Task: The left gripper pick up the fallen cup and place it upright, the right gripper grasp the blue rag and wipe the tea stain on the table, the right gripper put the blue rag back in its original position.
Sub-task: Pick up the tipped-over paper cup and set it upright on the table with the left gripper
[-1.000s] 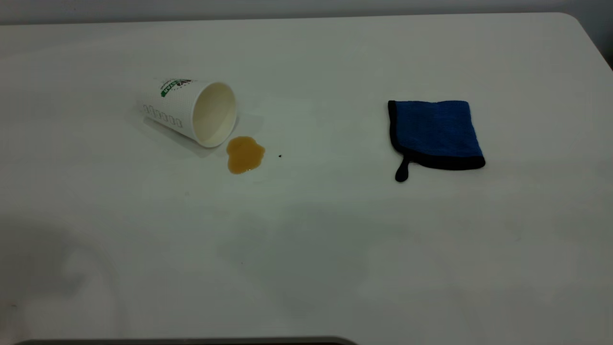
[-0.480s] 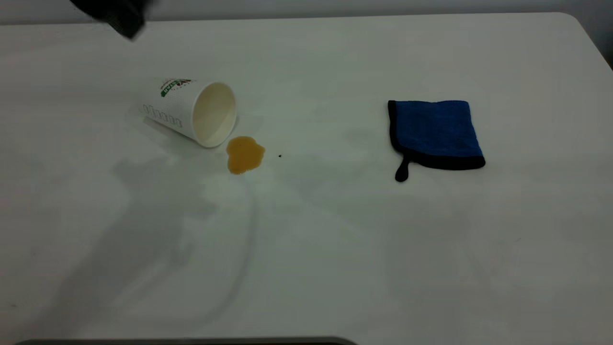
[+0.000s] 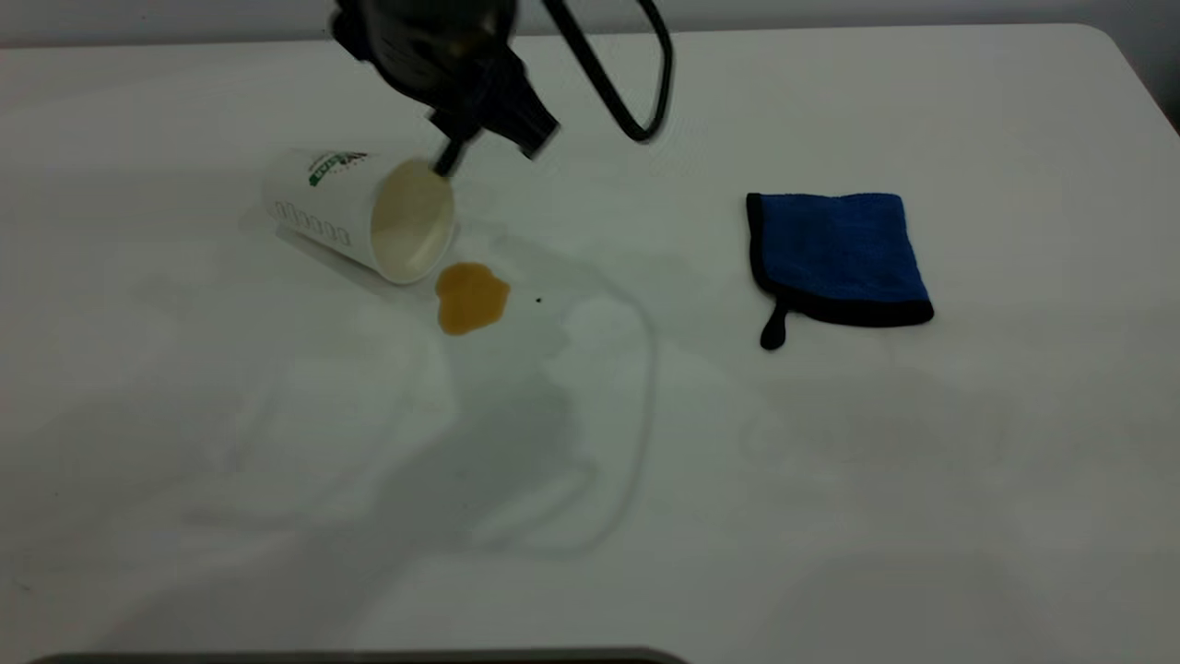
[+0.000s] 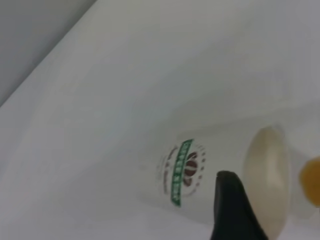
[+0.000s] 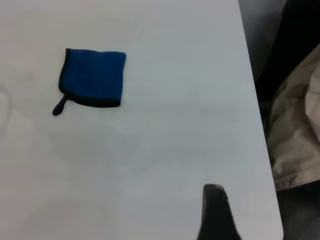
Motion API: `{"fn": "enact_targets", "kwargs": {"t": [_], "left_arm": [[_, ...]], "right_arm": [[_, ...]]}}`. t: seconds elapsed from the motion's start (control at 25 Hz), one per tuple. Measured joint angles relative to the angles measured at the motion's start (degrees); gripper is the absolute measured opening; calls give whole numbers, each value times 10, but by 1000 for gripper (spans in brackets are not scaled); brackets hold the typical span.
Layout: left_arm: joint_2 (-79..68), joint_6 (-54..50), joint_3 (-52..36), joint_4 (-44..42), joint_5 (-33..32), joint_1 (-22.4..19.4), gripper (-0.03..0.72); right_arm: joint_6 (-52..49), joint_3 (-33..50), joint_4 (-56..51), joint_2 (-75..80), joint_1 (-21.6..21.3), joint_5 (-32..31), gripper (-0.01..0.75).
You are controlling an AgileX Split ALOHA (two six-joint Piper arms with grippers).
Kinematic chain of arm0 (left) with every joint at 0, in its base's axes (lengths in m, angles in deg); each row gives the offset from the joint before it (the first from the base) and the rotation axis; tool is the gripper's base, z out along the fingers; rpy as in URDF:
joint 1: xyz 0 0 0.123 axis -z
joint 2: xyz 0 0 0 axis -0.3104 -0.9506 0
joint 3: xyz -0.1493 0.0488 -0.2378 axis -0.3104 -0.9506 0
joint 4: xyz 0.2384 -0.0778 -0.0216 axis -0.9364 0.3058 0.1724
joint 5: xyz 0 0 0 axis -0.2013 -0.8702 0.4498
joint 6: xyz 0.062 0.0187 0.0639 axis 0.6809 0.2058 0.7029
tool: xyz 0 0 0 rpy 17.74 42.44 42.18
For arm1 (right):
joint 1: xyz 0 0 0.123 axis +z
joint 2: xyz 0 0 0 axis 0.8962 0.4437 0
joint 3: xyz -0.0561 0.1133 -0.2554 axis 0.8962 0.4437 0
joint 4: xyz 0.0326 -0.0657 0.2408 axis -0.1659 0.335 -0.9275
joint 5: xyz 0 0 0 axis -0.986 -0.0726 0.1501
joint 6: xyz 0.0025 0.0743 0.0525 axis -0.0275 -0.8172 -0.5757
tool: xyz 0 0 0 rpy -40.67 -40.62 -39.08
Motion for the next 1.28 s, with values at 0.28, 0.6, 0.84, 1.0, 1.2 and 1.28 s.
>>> {"fn": "enact_targets", "kwargs": {"t": [0.28, 0.6, 0.84, 1.0, 1.2, 1.28], "left_arm": [[-43, 34, 62, 60, -28, -4, 537], [-94, 42, 90, 61, -91, -15, 541], [-101, 42, 94, 61, -66, -17, 541], [-125, 42, 107, 61, -68, -17, 535], [-148, 39, 126, 57, -78, -17, 534], [-154, 39, 133, 51, -83, -17, 534]], "right_arm": [[0, 0, 0, 0, 0, 0, 532], [0, 0, 0, 0, 0, 0, 532], [0, 0, 0, 0, 0, 0, 532], [0, 0, 0, 0, 0, 0, 532], [0, 0, 0, 0, 0, 0, 532], [0, 0, 0, 0, 0, 0, 532]]}}
